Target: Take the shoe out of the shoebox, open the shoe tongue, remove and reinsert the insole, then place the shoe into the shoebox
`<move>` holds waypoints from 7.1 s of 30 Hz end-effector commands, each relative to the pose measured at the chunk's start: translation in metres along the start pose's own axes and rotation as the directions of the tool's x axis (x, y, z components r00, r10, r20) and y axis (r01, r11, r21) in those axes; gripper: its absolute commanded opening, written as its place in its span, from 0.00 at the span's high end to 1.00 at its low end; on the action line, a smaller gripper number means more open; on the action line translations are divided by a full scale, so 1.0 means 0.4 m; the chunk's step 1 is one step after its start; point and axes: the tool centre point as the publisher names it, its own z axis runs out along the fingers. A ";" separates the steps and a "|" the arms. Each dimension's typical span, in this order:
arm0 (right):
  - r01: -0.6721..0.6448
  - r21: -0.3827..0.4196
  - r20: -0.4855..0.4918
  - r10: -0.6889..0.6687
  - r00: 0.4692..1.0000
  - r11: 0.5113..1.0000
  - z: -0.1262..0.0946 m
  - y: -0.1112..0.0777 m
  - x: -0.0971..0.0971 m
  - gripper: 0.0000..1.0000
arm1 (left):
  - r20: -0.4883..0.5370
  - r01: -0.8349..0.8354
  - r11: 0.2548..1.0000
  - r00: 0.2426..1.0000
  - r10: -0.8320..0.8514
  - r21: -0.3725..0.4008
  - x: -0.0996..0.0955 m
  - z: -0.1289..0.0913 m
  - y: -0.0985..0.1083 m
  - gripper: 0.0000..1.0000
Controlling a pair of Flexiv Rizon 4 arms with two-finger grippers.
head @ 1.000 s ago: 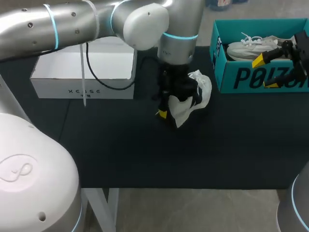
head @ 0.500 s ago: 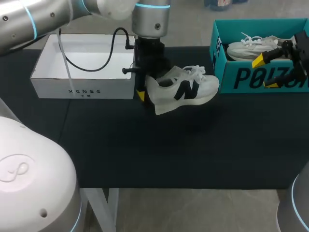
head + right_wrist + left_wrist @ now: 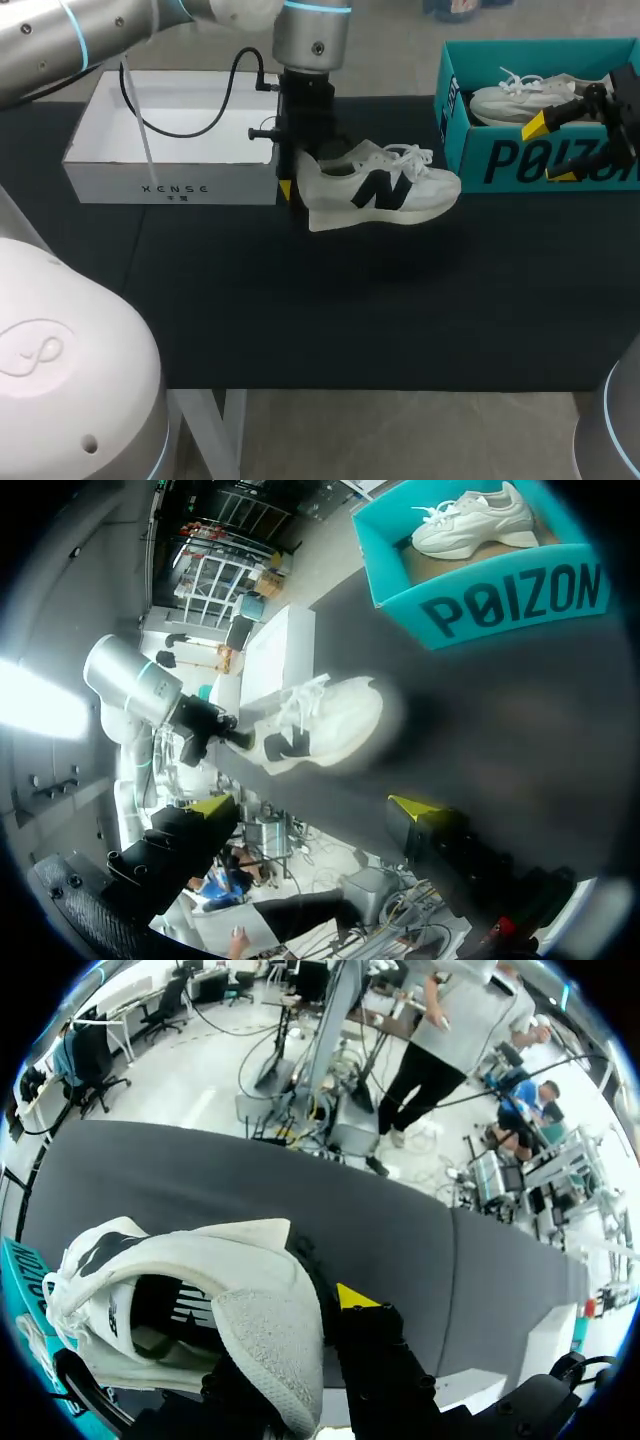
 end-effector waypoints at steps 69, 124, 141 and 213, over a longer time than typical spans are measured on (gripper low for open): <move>-0.001 0.000 0.002 0.001 1.000 1.000 0.000 0.000 0.000 0.00 | -0.133 -0.578 0.772 0.815 0.564 -0.266 0.496 -0.279 0.526 1.00; -0.001 0.000 0.002 0.001 1.000 1.000 0.000 0.000 0.000 0.00 | -0.102 -0.392 0.868 0.920 0.380 -0.306 0.722 -0.020 0.852 1.00; -0.001 0.000 0.002 0.001 1.000 1.000 0.000 0.000 0.000 0.00 | -0.082 -0.344 0.907 0.939 0.334 -0.241 0.695 0.094 0.869 1.00; 0.364 -0.138 0.805 -0.110 0.583 0.921 -0.200 0.670 -0.147 0.00 | -0.112 -0.297 0.943 0.953 0.283 -0.152 0.621 -0.139 0.710 0.00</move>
